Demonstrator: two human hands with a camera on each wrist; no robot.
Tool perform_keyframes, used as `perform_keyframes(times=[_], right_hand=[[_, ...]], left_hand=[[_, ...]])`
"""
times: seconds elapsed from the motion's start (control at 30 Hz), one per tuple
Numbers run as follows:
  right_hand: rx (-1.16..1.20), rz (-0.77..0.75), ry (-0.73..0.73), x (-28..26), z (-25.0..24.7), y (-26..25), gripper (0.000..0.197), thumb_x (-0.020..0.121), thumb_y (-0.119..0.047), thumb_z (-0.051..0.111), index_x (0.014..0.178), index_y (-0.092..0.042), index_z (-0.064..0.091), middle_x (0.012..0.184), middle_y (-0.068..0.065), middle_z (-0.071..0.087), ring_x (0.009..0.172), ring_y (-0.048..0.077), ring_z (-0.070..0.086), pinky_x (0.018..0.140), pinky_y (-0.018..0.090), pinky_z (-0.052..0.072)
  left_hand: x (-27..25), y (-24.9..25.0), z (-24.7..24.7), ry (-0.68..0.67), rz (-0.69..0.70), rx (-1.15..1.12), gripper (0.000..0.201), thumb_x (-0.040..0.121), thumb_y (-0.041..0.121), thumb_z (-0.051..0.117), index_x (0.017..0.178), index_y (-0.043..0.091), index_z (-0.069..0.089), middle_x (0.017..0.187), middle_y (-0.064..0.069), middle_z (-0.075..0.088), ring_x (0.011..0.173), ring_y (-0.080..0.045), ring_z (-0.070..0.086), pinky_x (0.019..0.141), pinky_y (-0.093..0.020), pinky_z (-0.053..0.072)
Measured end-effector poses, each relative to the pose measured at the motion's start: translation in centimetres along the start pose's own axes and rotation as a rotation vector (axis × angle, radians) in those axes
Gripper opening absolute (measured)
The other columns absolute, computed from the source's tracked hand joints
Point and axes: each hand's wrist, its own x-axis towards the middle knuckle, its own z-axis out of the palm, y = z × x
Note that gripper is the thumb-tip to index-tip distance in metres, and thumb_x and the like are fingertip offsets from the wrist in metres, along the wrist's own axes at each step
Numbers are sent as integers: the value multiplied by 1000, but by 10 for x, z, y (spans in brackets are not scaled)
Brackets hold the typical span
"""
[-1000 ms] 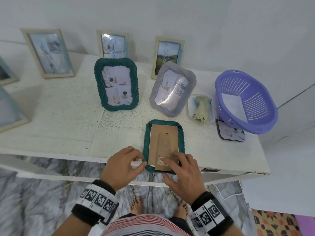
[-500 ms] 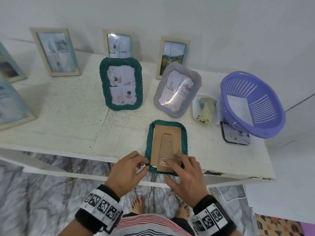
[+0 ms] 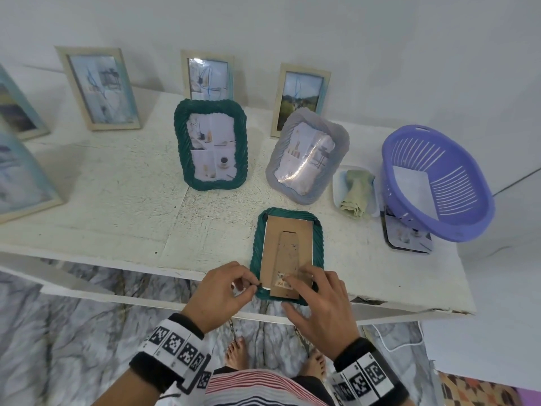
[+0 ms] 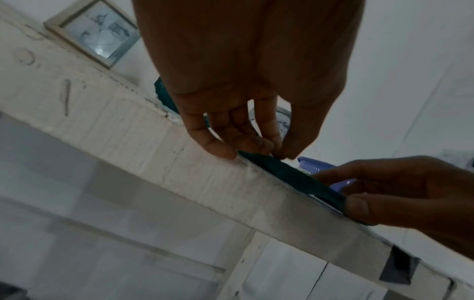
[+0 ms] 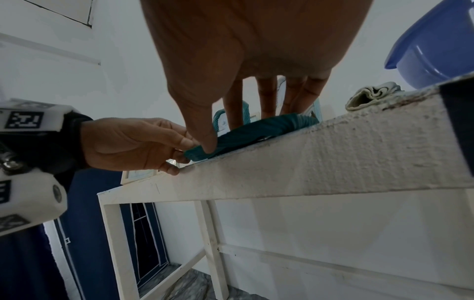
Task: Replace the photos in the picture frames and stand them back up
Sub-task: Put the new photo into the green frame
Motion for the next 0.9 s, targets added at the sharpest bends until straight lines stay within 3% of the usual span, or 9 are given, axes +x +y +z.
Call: perform_keyframes(times=[0.07, 0.17, 0.27, 0.33, 0.5, 0.7, 0.83, 0.9], right_hand=[[5, -6, -3, 1, -2, 0, 41, 78, -48, 65, 114, -29, 60, 118, 1, 56, 96, 22, 51, 75, 35, 48], [51, -12, 0, 6, -8, -2, 37, 77, -48, 64, 108, -29, 63, 111, -1, 55, 90, 20, 49, 71, 33, 47], [117, -12, -4, 17, -17, -1, 31, 81, -54, 60, 103, -31, 62, 99, -7, 53, 82, 16, 45, 69, 30, 43], [180, 12, 5, 30, -22, 5, 34, 85, -56, 55, 105, -29, 61, 95, -10, 54, 80, 14, 44, 70, 31, 44], [137, 196, 59, 65, -24, 32, 52, 91, -49, 47, 131, -17, 54, 104, 3, 56, 91, 22, 50, 80, 36, 46], [38, 298, -117, 83, -19, 41, 51, 95, -38, 49, 138, -12, 46, 112, 9, 52, 100, 27, 47, 89, 38, 42], [305, 438, -99, 86, -19, 47, 44, 91, -27, 56, 134, -17, 51, 116, 7, 52, 106, 24, 49, 95, 38, 42], [518, 521, -59, 90, -23, 51, 37, 90, -21, 60, 127, -18, 56, 112, 6, 55, 97, 16, 54, 89, 26, 46]], left_hand=[[3, 0, -3, 26, 42, 68, 8, 82, 40, 60, 88, 37, 65, 85, 17, 56, 82, -7, 57, 69, -15, 43], [17, 4, -5, 70, 149, 234, 30, 87, 46, 52, 108, 30, 66, 104, 16, 52, 98, -3, 50, 82, -20, 42], [40, 14, -3, 14, 217, 410, 44, 89, 55, 48, 126, 36, 58, 139, 9, 45, 121, -13, 40, 93, -34, 40], [53, 18, 0, -34, 205, 507, 49, 87, 61, 42, 131, 41, 53, 149, 8, 38, 130, -17, 34, 97, -40, 36], [63, 17, 6, -52, 167, 654, 52, 81, 67, 38, 125, 43, 54, 142, 6, 48, 130, -21, 40, 100, -44, 35], [63, 17, 8, -4, 183, 647, 47, 80, 64, 44, 117, 41, 58, 136, 5, 53, 125, -23, 46, 97, -47, 40], [63, 16, 9, -9, 182, 635, 48, 80, 63, 44, 119, 39, 59, 136, 4, 53, 125, -24, 46, 95, -47, 42], [63, 15, 9, -13, 185, 634, 48, 80, 63, 44, 119, 38, 59, 136, 3, 53, 125, -24, 46, 94, -48, 43]])
